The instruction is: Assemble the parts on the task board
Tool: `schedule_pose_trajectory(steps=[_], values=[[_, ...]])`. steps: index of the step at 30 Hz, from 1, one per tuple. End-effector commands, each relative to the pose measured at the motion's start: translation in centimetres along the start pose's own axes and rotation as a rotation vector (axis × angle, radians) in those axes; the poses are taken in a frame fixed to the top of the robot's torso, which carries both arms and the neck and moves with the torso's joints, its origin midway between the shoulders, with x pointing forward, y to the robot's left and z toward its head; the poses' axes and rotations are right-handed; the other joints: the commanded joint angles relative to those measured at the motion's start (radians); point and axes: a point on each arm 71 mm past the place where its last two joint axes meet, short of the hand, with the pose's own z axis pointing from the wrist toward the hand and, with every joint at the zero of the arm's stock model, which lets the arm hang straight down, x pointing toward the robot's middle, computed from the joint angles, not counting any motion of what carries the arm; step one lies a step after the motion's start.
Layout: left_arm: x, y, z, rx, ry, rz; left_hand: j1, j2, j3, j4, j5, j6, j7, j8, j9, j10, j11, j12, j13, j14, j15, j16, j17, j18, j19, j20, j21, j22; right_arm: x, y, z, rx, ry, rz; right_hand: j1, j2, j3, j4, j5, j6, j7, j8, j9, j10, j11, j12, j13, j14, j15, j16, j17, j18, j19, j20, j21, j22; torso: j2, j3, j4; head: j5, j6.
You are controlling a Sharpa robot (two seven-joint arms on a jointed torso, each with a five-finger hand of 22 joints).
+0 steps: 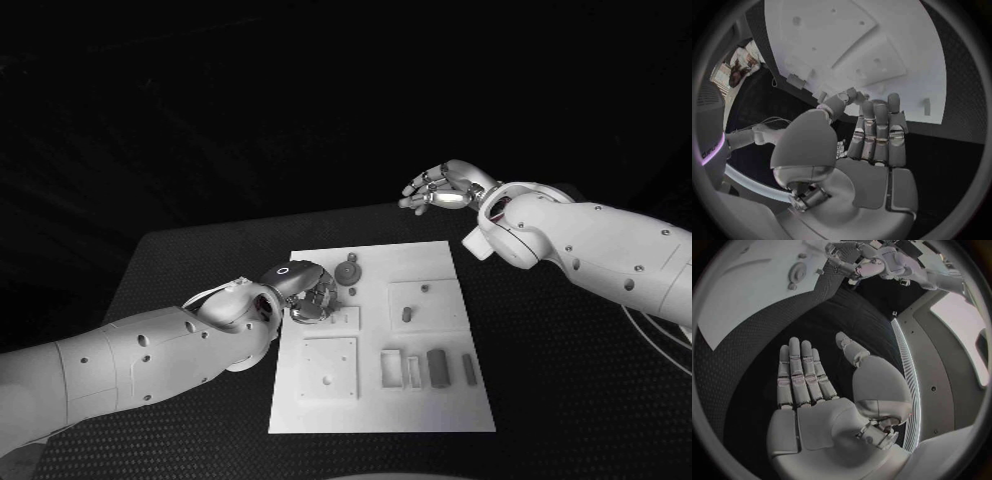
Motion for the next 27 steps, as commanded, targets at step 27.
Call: schedule_pose_trajectory(steps=[27], values=[[-8.3,-2.8,-0.3,0.086,-0.144,0.016,-0.001,-0.011,0.006,0.01,-0.002,0.015,-0.006,0.011,0.0,0.012,-0.004,0.003,-0.005,0.011,-0.003,0.004,-0.003,0.013,0.01,-0.005,0.003,0.018,9.7,0.7,-2.3,0.268,0.384,0.292,-0.033,0.006,-0.011,0.003,0.003,0.042,-0.007,0.015,-0.007,0.085,-0.038,0.071,0.015,0.12,-0.052,0.029,0.082,0.058,0.125,0.0,0.022,0.03,0.001,-0.0074,-0.0004,0.001,0.121]])
